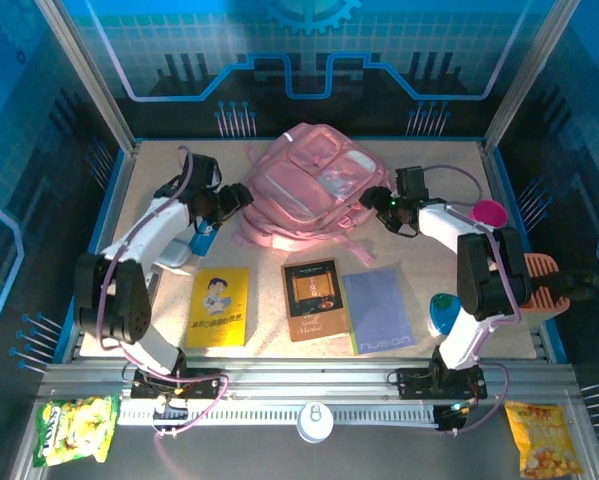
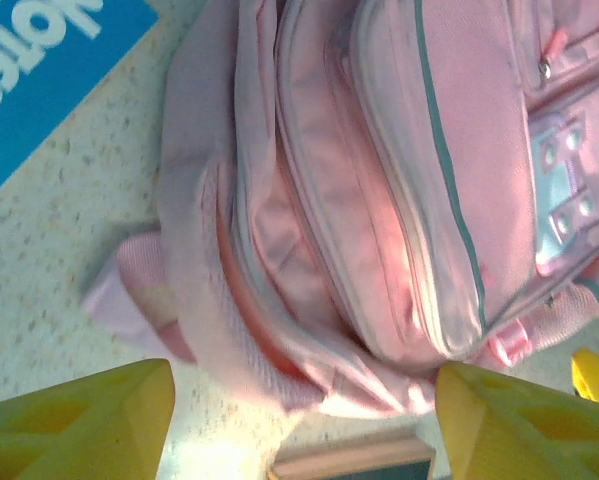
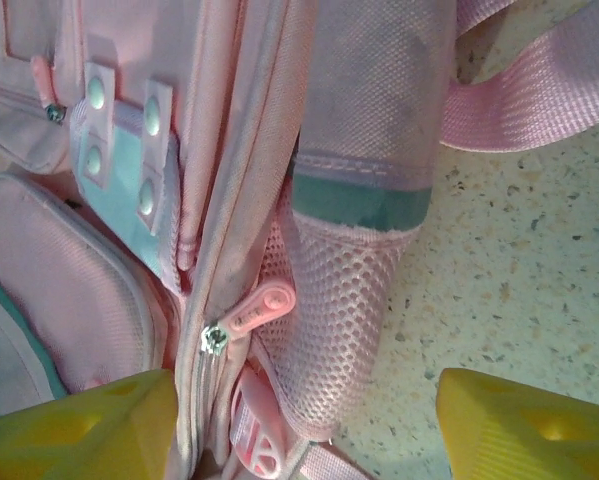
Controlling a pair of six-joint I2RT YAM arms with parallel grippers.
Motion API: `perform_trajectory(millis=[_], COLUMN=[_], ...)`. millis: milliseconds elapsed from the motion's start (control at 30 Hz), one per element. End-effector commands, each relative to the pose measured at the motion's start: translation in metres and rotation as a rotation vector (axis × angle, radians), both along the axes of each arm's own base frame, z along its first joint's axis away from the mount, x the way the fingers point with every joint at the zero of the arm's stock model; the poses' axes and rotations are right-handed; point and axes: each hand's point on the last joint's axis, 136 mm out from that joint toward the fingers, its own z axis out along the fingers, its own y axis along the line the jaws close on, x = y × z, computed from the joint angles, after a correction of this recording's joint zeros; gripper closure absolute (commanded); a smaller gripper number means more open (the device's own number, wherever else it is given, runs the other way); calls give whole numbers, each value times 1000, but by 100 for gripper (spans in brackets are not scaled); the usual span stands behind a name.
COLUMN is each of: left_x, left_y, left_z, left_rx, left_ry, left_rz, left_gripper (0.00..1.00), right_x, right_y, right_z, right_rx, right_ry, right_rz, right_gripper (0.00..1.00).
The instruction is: Pack the student bag
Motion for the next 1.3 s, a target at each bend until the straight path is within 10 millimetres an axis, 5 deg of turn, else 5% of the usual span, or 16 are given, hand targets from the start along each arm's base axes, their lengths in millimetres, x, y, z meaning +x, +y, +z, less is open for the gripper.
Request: perform_trajectory(millis=[0, 267, 467, 800, 933, 1267], left_x=[-19, -48, -45, -31, -23, 22], left_y=[-14, -64, -93, -101, -104, -108], left_z=[3, -18, -25, -44, -50, -50], left_rx=[-47, -118, -160, -170, -168, -109], left_ry=[-12, 22, 26, 56, 62, 21], left_rz=[18, -85, -151, -118, -113, -129], left_gripper=[27, 14, 7, 5, 5, 4], right_x=[13, 18, 21, 27, 22, -22], right_y=[-4, 3, 7, 19, 19, 23], right_z=[-4, -32, -38, -41, -30, 28], right_rx=[12, 25, 41, 100, 101, 142], right_ry=[1, 65, 61, 40, 16, -76], right_rz=[-39, -9, 18, 68, 71, 72], right_gripper=[36, 55, 64, 84, 93, 94])
